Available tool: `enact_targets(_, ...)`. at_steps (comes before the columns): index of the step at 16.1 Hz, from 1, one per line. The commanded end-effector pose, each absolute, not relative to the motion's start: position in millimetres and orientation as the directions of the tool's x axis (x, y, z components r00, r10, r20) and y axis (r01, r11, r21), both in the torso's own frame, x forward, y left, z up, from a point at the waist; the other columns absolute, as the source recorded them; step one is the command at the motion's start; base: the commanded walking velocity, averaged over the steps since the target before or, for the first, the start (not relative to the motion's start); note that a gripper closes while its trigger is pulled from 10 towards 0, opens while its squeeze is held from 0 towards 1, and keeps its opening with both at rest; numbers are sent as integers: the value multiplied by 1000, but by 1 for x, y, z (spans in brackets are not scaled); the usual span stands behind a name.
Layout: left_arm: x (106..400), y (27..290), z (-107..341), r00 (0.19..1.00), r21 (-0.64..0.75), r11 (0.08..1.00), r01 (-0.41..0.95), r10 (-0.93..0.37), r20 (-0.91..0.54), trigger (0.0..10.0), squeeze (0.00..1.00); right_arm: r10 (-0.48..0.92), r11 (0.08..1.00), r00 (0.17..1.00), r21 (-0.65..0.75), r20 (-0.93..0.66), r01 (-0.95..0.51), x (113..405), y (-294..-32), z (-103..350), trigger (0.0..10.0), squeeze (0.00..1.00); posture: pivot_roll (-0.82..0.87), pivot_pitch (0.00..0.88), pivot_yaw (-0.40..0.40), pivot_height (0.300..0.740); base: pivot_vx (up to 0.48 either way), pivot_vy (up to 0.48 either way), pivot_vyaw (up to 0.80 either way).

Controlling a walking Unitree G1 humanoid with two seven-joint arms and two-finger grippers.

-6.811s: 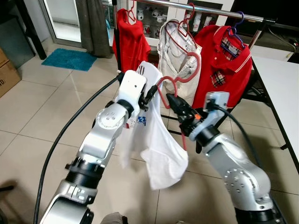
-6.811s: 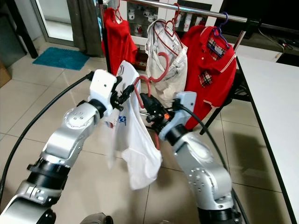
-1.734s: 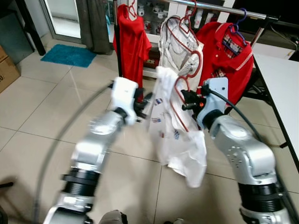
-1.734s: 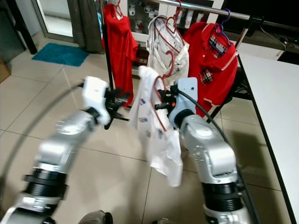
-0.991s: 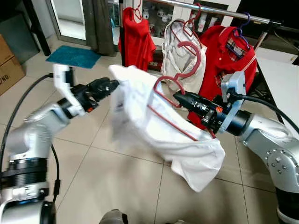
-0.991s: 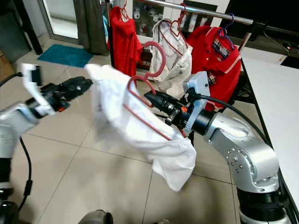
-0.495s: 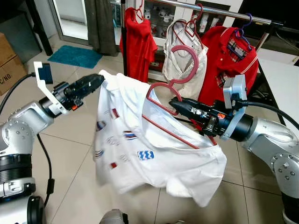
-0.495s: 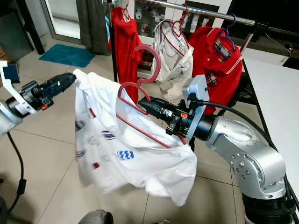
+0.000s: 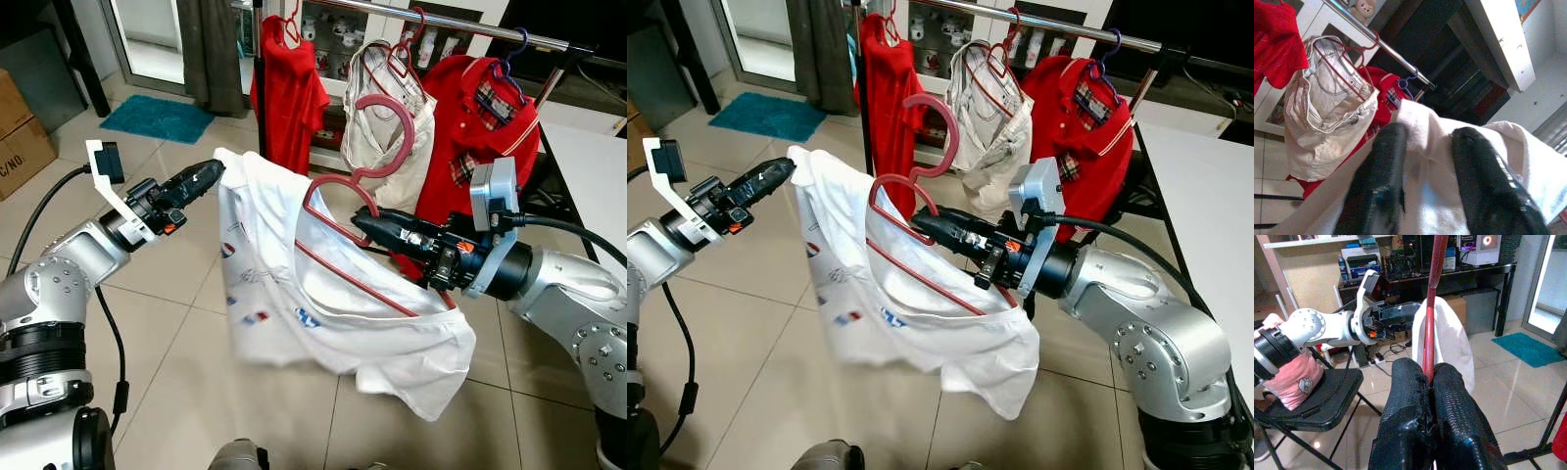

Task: Hang hanger

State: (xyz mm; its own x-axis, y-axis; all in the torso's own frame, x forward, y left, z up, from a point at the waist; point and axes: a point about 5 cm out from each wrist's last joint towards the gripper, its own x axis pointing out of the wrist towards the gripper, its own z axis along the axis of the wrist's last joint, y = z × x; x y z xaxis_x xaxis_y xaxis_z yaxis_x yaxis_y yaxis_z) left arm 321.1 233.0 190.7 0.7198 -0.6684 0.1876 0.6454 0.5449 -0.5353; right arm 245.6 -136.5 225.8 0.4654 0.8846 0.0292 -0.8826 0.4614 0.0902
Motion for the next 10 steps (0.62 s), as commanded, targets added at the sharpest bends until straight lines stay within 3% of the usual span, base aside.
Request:
enact_targets(1, 324, 230, 198, 716, -524, 542, 657, -667, 207, 0, 0, 890, 449, 453, 74, 51, -891, 241, -138, 231, 10000, 0, 30, 40, -45, 740, 0, 0, 0)
enact_targets(10, 324, 243, 194, 771, -528, 602, 600, -611, 180, 0, 0, 891, 447, 451, 77, 50, -891, 242, -137, 230, 10000, 0, 36, 38, -48, 740, 0, 0, 0)
